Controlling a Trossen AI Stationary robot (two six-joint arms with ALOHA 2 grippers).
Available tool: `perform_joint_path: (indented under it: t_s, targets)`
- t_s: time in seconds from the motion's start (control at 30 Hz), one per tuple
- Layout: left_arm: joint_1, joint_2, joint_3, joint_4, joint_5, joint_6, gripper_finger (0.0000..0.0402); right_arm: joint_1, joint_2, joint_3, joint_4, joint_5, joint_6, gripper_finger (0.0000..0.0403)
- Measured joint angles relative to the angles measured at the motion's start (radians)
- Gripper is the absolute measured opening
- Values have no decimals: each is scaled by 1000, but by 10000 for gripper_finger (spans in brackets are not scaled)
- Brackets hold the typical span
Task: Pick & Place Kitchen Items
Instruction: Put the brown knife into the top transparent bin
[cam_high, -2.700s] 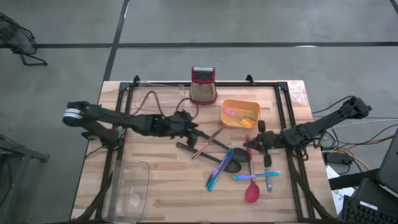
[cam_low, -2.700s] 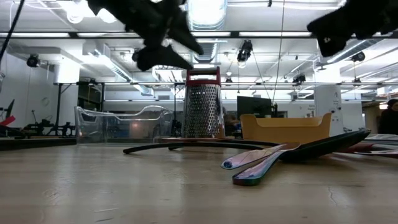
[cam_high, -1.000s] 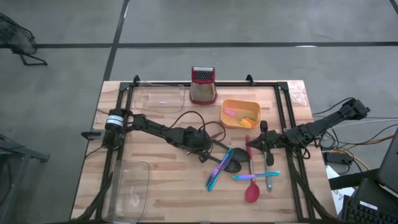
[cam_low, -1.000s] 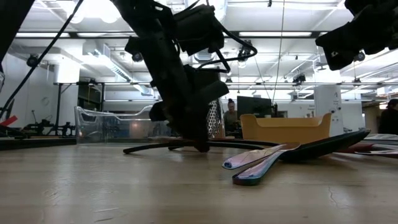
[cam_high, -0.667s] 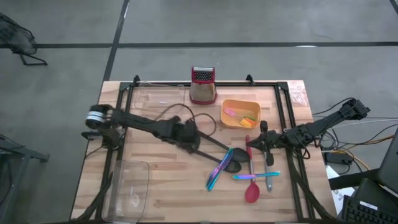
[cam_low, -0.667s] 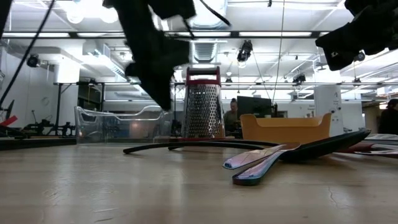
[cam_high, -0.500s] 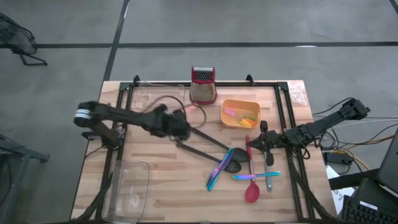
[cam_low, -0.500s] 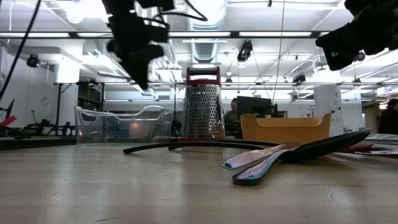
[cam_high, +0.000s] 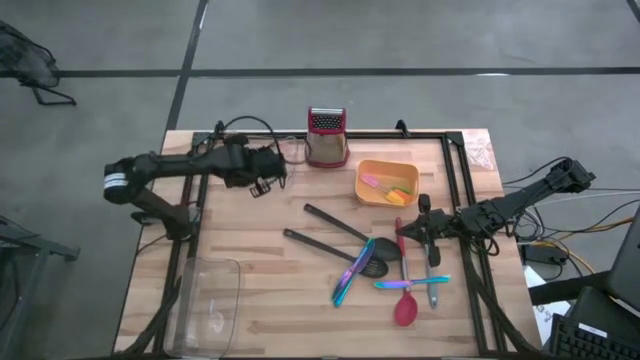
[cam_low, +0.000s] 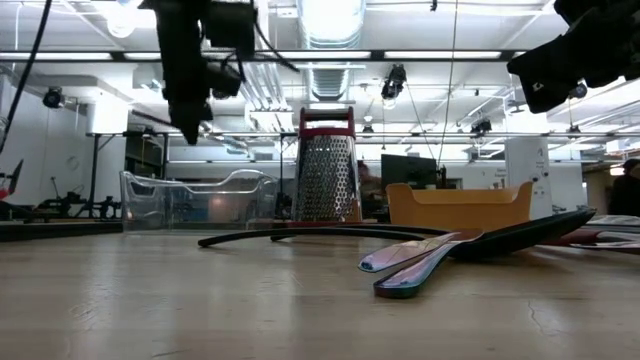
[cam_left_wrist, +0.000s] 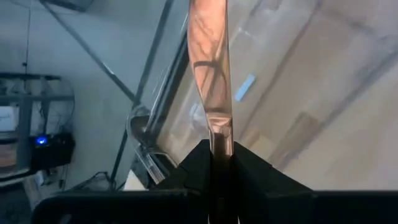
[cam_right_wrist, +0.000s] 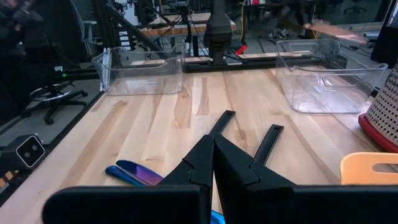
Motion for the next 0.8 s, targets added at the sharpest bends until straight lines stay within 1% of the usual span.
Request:
perform_joint_path:
  t_s: [0.13,0.33,0.47,0.6,0.8]
  targets:
    - [85,1,-77,79,130,203,47,0,0,0,1,0,-4,9]
    - [145,2,-176,261,139,459,48,0,0,0,1,0,-7,9]
    - [163,2,-217,333,147,526,48,0,0,0,1,0,-7,8]
    - [173,2,-255,369,162,603,49,0,0,0,1,0,-10,9]
    - [173,2,-277,417,168,600,62,0,0,0,1,0,-10,8]
